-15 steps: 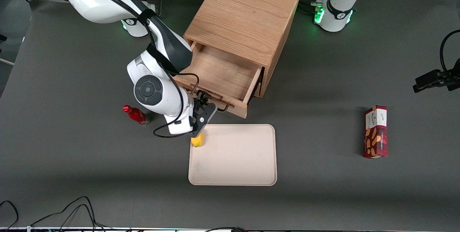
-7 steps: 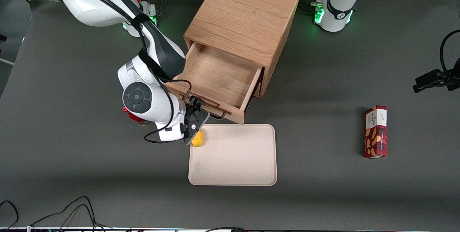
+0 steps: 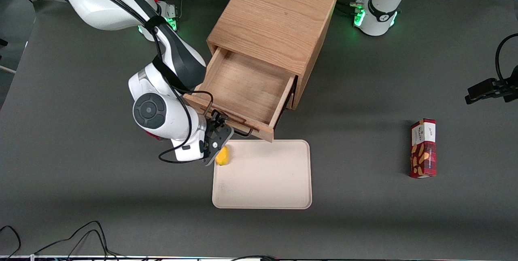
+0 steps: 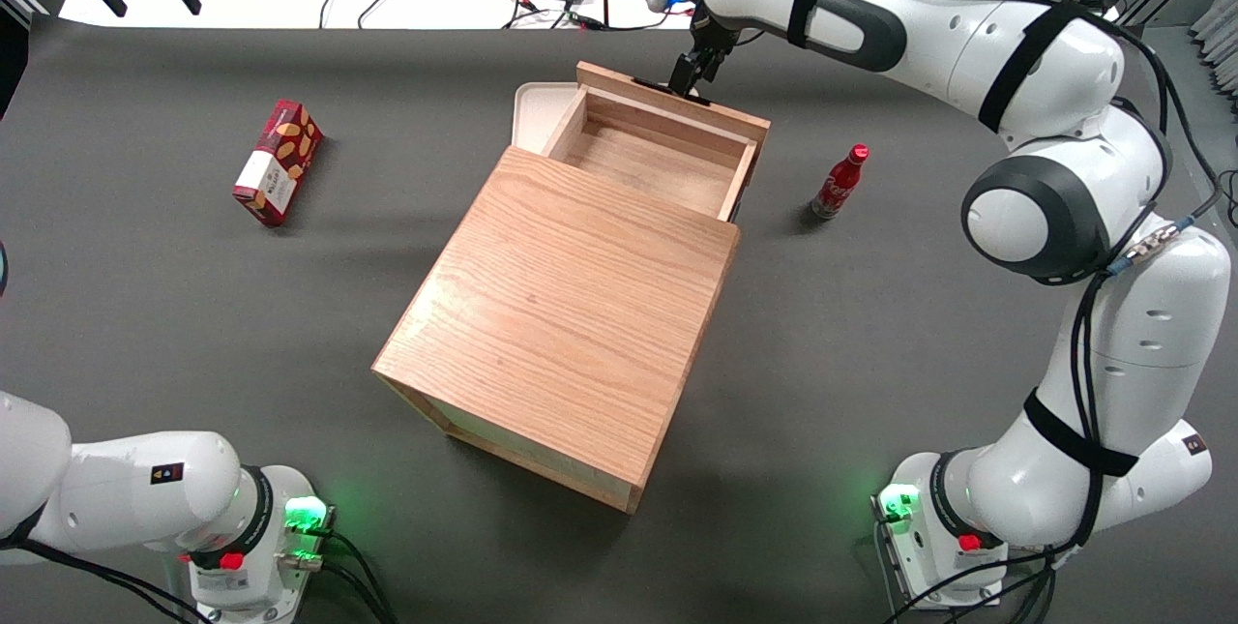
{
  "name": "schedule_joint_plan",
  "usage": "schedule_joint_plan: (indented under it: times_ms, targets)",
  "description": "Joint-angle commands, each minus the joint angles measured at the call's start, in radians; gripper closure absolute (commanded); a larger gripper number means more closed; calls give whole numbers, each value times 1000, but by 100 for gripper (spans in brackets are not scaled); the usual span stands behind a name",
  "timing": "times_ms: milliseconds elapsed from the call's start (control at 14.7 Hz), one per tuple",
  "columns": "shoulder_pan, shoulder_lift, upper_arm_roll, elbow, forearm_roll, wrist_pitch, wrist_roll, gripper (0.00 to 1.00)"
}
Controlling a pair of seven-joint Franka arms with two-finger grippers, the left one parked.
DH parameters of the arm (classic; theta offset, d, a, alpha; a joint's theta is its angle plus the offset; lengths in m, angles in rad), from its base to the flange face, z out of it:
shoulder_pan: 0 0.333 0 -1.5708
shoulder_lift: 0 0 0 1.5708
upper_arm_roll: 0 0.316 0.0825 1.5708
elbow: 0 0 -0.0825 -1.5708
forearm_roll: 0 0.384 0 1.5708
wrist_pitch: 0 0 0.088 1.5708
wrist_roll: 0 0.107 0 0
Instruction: Open upper drawer
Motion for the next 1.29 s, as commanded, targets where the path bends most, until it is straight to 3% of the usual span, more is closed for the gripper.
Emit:
schedule_joint_plan:
  times_ms: [0, 339, 679, 1018, 1222]
  targets:
    - [-6, 25, -13, 75, -17, -44, -20, 0]
    - [-9, 0, -28, 115, -17, -113, -16, 0]
    - [-20, -121, -26, 77, -14, -182, 18, 0]
    - [-56, -367, -19, -157, -8, -238, 61, 0]
    - [-181, -535, -8, -314, 55, -238, 80, 0]
